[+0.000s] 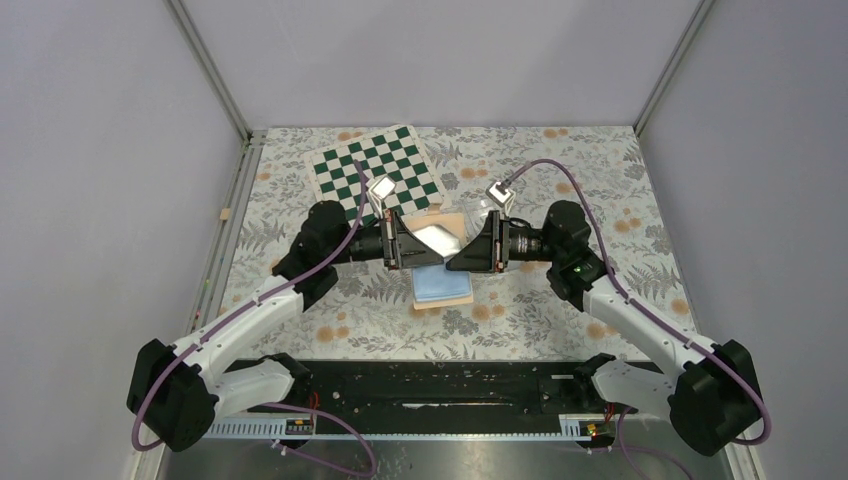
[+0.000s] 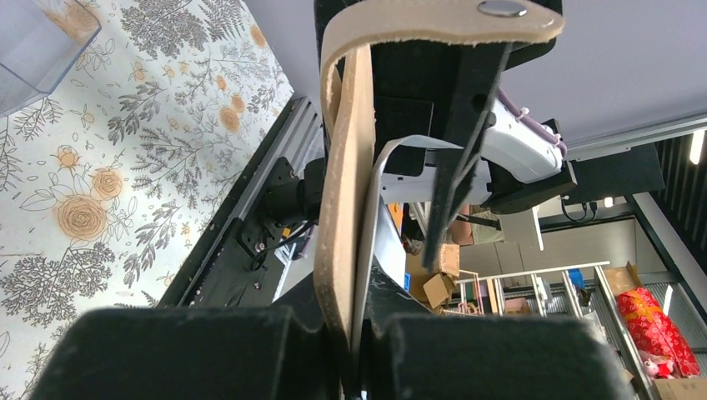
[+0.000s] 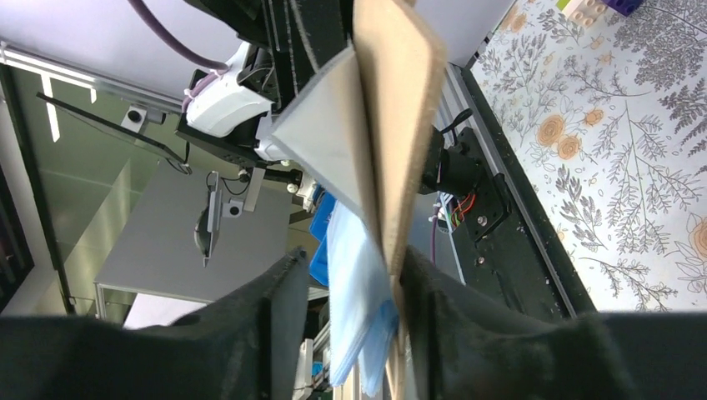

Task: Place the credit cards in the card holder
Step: Turn over the card slot in the card holder.

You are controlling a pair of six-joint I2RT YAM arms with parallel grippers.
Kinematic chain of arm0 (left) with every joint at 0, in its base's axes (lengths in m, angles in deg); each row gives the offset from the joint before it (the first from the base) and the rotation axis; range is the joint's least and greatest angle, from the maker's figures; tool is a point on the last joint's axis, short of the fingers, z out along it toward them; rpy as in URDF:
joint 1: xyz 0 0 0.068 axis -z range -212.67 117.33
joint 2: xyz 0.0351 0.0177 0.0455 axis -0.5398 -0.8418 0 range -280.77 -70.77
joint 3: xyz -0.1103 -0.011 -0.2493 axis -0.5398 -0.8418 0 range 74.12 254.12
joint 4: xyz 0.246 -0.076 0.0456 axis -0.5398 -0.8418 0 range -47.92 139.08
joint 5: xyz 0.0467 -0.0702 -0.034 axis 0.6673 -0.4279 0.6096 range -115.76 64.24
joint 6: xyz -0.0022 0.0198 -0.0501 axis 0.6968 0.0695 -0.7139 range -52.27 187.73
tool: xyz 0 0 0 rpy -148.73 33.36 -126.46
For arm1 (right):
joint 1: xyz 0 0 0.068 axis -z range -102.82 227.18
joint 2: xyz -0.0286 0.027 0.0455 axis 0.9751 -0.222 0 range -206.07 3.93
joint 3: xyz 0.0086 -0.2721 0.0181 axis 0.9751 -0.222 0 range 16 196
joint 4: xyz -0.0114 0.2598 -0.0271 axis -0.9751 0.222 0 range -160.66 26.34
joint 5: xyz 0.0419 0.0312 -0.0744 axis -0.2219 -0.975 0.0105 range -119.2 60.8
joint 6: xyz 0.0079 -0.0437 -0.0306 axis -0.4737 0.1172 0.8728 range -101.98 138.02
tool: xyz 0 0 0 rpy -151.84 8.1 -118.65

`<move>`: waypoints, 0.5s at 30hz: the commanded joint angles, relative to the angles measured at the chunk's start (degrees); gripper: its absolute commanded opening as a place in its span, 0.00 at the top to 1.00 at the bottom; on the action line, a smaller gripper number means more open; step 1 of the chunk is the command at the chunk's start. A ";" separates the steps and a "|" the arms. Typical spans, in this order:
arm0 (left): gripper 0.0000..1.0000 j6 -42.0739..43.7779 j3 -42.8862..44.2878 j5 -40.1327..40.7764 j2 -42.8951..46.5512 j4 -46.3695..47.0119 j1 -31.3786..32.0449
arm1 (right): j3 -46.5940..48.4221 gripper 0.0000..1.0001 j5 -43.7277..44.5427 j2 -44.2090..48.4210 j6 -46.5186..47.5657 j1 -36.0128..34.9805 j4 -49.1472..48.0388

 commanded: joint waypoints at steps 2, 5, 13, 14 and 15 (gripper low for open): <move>0.94 -1.64 0.72 -0.49 1.15 5.12 -0.15 | 2.94 0.70 -1.76 -1.96 4.08 -0.90 2.50; 0.60 -1.36 0.64 0.63 2.01 2.98 -0.76 | 3.54 0.94 -1.76 -2.79 4.01 -1.05 2.71; 0.06 -1.52 -5.65 2.24 6.03 -2.29 -4.00 | 0.58 1.00 4.80 -3.64 -3.73 -0.96 -2.79; 0.06 -2.36 -6.79 1.50 5.68 -1.47 -4.06 | 0.00 1.00 5.39 -4.10 -5.46 -0.96 -4.24; 0.06 -3.64 -7.92 0.89 5.10 0.27 -4.09 | -0.33 1.00 6.09 -2.58 -7.16 -0.96 -5.83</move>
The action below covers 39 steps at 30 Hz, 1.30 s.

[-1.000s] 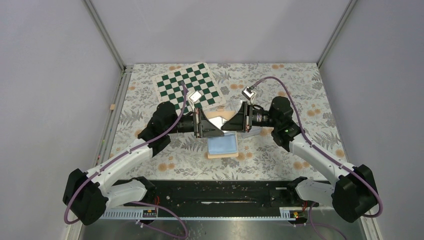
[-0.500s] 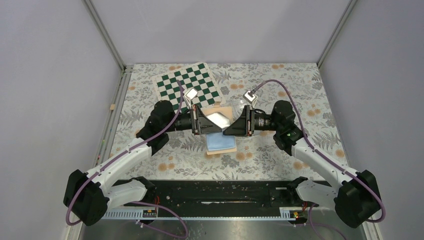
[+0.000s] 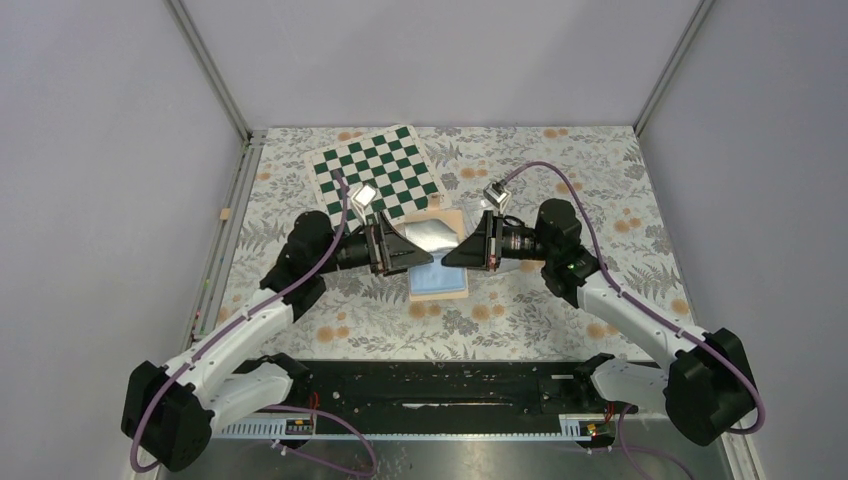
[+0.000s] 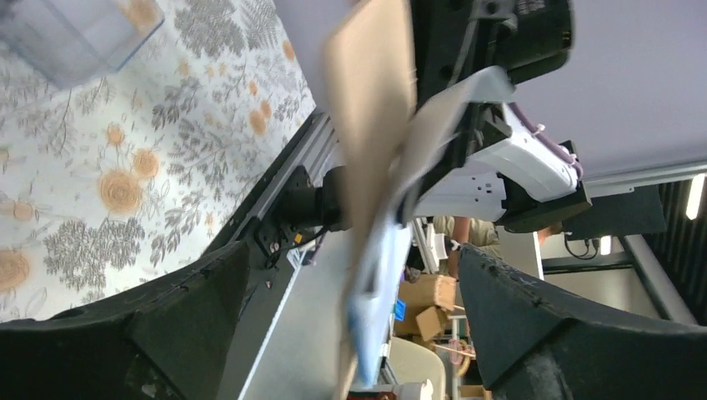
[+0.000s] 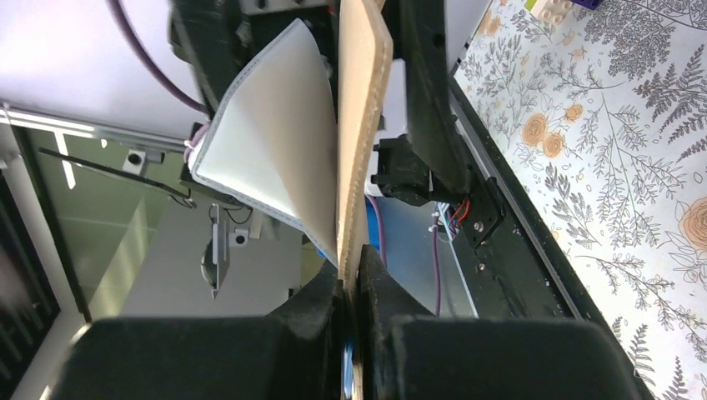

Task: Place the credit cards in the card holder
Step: Turn over the card slot in the card holder.

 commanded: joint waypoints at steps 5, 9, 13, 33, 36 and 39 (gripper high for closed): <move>0.22 -8.93 -7.84 -2.51 -1.75 14.31 -0.31 | -1.91 1.00 5.30 -3.32 -10.13 -0.43 -10.21; 0.73 -8.78 -6.73 -2.77 -2.47 14.33 -0.21 | -2.00 0.99 6.49 -3.41 -10.02 -0.43 -8.74; 1.00 -7.00 -5.27 -3.37 -3.14 11.55 0.32 | -2.34 0.79 6.95 -3.57 -9.58 -0.46 -9.00; 1.00 3.72 -1.34 -4.47 -0.79 -3.80 3.57 | -2.15 0.96 7.21 -4.02 -11.32 -0.34 -13.88; 1.00 9.64 -0.50 -2.76 -0.37 -12.14 3.55 | -5.74 1.00 6.12 -6.06 -21.45 -0.27 -30.63; 1.00 14.05 0.32 -0.25 -0.56 -18.06 3.51 | -8.04 1.00 5.03 -9.60 -31.79 -0.26 -46.51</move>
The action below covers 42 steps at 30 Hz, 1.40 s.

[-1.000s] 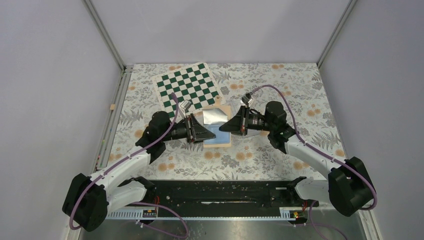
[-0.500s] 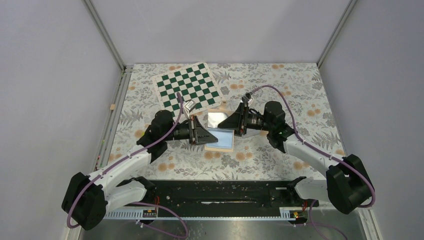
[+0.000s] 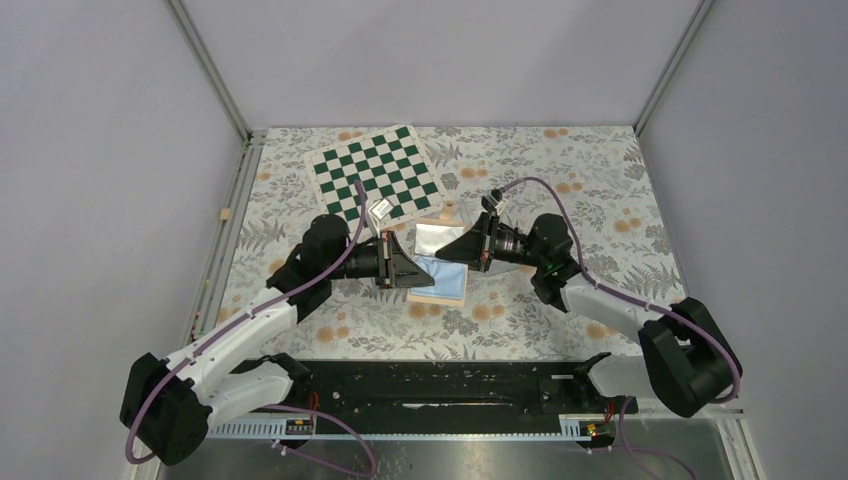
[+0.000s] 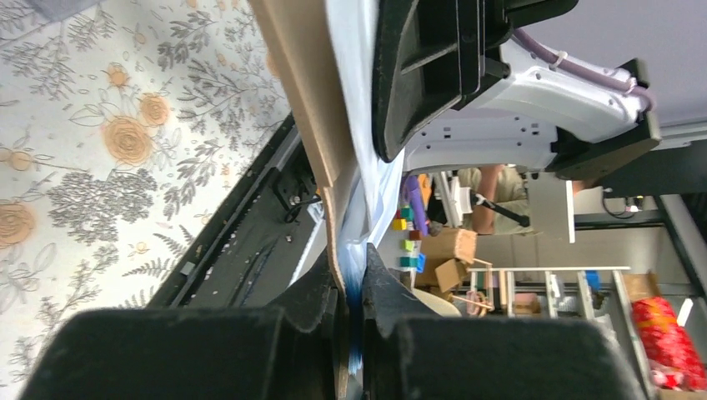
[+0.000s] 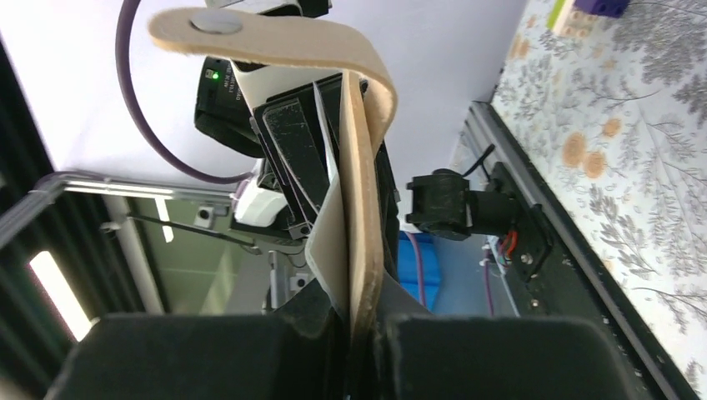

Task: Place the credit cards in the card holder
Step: Turn over the card slot in the card holder, then move the storage box to the center of the board.

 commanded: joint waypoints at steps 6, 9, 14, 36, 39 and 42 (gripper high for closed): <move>1.00 11.84 3.90 4.33 -2.92 -13.22 0.16 | -2.64 1.00 -5.49 -1.92 -17.55 0.11 -30.58; 0.92 13.70 6.20 7.26 -4.44 -15.82 0.16 | -2.73 1.00 -6.45 2.60 -11.68 0.10 -20.73; 0.40 16.00 10.22 12.26 -3.84 -20.01 0.17 | -2.18 1.00 -2.03 13.42 6.47 0.15 13.66; 0.14 11.13 18.16 16.35 -24.69 -17.05 -0.88 | -14.31 1.00 36.91 48.30 9.48 0.11 67.46; 0.18 10.88 24.72 16.75 -33.47 -17.45 -0.64 | -13.11 1.00 40.23 52.36 9.85 0.11 75.40; 0.20 11.14 32.34 18.60 -41.40 -19.53 -0.17 | -12.85 1.00 42.83 56.22 9.24 0.16 81.37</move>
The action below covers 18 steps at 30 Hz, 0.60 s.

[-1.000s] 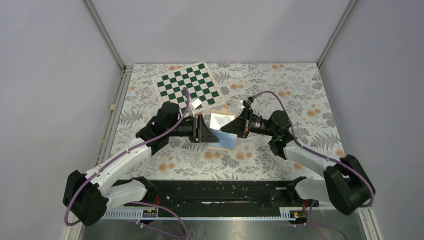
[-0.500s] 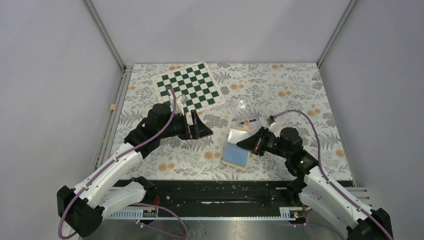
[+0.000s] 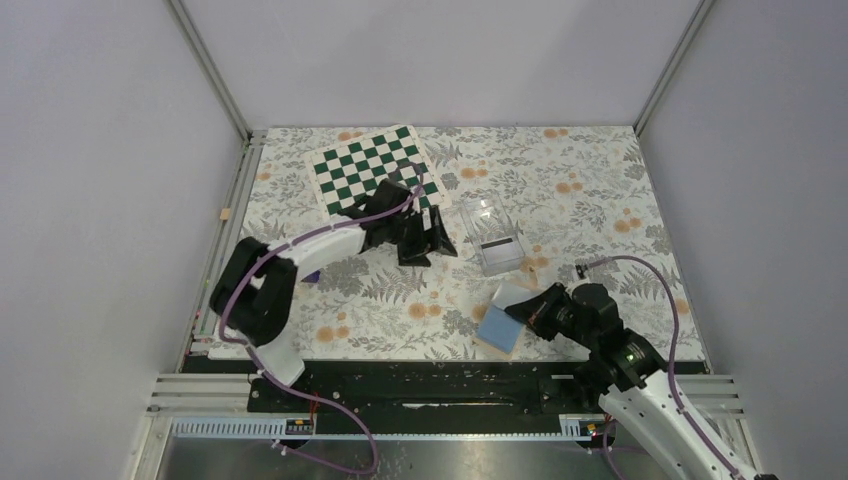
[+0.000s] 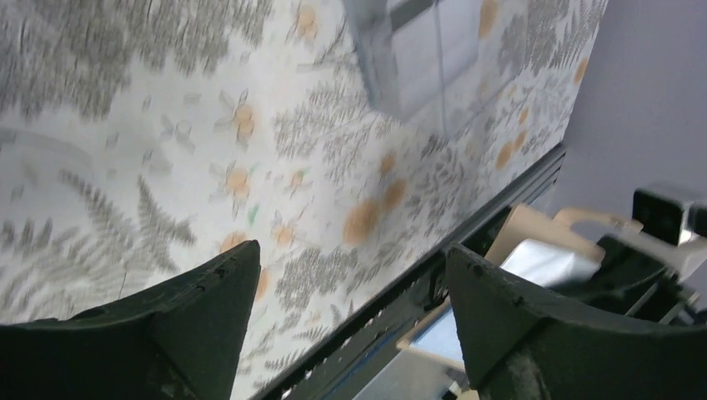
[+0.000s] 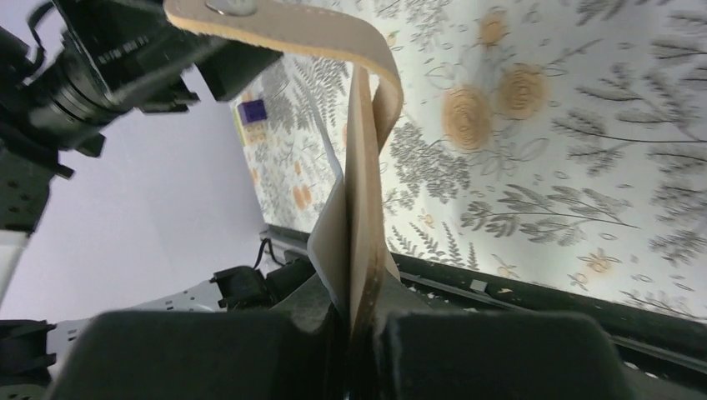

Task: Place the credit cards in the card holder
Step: Move the storage box to the center of the board.

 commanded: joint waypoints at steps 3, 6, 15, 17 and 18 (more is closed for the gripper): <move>0.20 -0.06 17.18 1.97 -12.17 -0.25 1.21 | 2.93 1.00 9.20 7.10 -0.92 -0.22 15.86; 0.22 0.30 24.15 3.07 -18.59 -2.52 1.91 | 3.20 1.00 10.04 8.59 -0.61 -0.22 17.92; 0.52 0.56 39.16 11.35 -31.34 -10.22 3.19 | 3.65 1.00 9.34 7.93 0.51 -0.22 18.58; 0.59 0.10 40.15 12.45 -32.45 -10.57 3.16 | 3.69 1.00 9.21 7.61 0.61 -0.21 18.59; 0.63 -0.28 40.40 12.85 -32.77 -10.58 3.20 | 3.64 1.00 9.20 7.49 0.69 -0.19 18.57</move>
